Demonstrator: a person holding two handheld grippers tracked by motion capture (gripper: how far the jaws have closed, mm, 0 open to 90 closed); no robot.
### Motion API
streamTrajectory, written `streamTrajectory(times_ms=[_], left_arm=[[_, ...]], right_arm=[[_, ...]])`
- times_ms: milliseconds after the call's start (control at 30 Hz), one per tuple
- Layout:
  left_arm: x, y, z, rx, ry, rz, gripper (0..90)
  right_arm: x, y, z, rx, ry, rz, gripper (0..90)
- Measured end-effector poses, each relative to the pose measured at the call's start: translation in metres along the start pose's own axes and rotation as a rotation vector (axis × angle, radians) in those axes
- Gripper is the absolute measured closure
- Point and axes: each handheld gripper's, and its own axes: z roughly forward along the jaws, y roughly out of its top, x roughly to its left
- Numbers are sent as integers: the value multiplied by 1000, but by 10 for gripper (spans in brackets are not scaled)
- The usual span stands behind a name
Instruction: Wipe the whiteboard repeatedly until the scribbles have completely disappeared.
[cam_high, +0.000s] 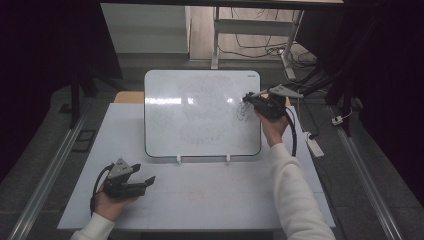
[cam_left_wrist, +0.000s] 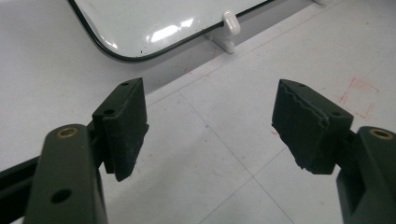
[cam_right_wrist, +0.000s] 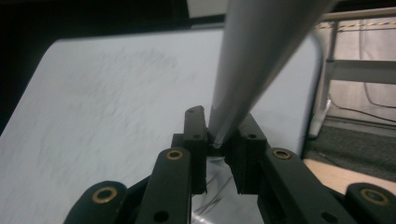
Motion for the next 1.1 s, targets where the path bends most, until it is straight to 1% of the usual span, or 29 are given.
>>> streamTrajectory(times_ms=[33, 67, 100, 133, 167, 200, 233, 267, 300, 333, 367, 400, 433, 467, 500, 533, 567, 600, 633, 667, 767, 800, 833, 900, 967, 1000, 1033, 1067, 1100], left_arm=[[1, 0, 1, 3, -1, -1, 275], [1, 0, 1, 4, -2, -1, 275], [0, 0, 1, 4, 0, 0, 275], [-1, 0, 0, 4, 0, 3, 274], [-1, 0, 0, 1, 2, 5, 274], [-2, 0, -1, 0, 2, 6, 274], [-1, 0, -1, -1, 2, 6, 274], [-1, 0, -1, -1, 3, 3, 274], [-1, 0, 0, -3, 3, 1, 275], [0, 0, 0, -3, 2, -1, 275], [1, 0, 0, -1, 3, -1, 274], [1, 0, 0, -1, 3, -3, 274], [1, 0, 0, 0, 2, -3, 274], [0, 0, 0, 1, 2, -1, 274], [0, 0, 0, 2, 2, 1, 274], [-1, 0, 0, 2, 2, 4, 275], [-1, 0, 0, 0, 2, 5, 274], [-2, 0, -1, -1, 2, 7, 274], [-2, 0, -1, -3, 2, 6, 274], [-1, 0, -1, -4, 1, 4, 275], [1, 0, 0, -3, 0, -1, 275], [1, 0, 0, -2, -1, -1, 275], [0, 0, 0, -2, -1, -1, 275], [-1, 0, 0, -2, -1, 4, 275], [-2, 0, -1, -5, 0, 6, 275], [-2, 0, -1, -5, 0, 6, 275], [-2, 1, -1, -5, -1, 5, 275], [-1, 1, 0, -4, -1, 5, 275], [-1, 1, 0, -2, -1, 4, 275]], right_arm=[[0, 0, 0, 0, 0, 0, 776], [-1, 0, -2, 6, 1, -23, 776], [-1, 0, -2, 6, 1, -23, 776], [-7, 2, -5, -14, -32, 1, 776], [-24, 7, -14, -66, -118, 64, 776], [-31, 9, -18, -87, -130, 97, 776], [-35, 11, -20, -99, -142, 108, 776], [-35, 11, -20, -98, -145, 103, 776], [-33, 10, -19, -91, -131, 97, 776], [-33, 10, -19, -91, -131, 97, 776], [-23, 5, -13, -56, -84, 58, 776], [-23, 5, -13, -56, -84, 58, 776], [-18, 3, -10, -38, -55, 41, 776], [-16, 4, -8, -24, -47, 15, 776], [-16, 4, -8, -24, -47, 15, 776], [-20, 5, -9, -38, -56, 33, 776], [-24, 8, -11, -61, -89, 56, 776], [-32, 11, -14, -99, -122, 102, 776], [-32, 11, -14, -99, -122, 102, 776], [-32, 10, -13, -102, -120, 118, 776], [-11, 3, -2, -37, -17, 41, 776], [-11, 3, -2, -37, -17, 41, 776], [-5, 0, 0, -16, 5, 18, 776], [-7, 1, -1, -16, 5, 22, 776], [-12, 2, -5, -52, -48, 52, 777], [-13, 2, -6, -68, -57, 71, 776], [-7, -1, -2, -58, -20, 79, 776], [-7, -1, -2, -58, -20, 79, 776], [1, -4, 2, -37, 10, 47, 776]])
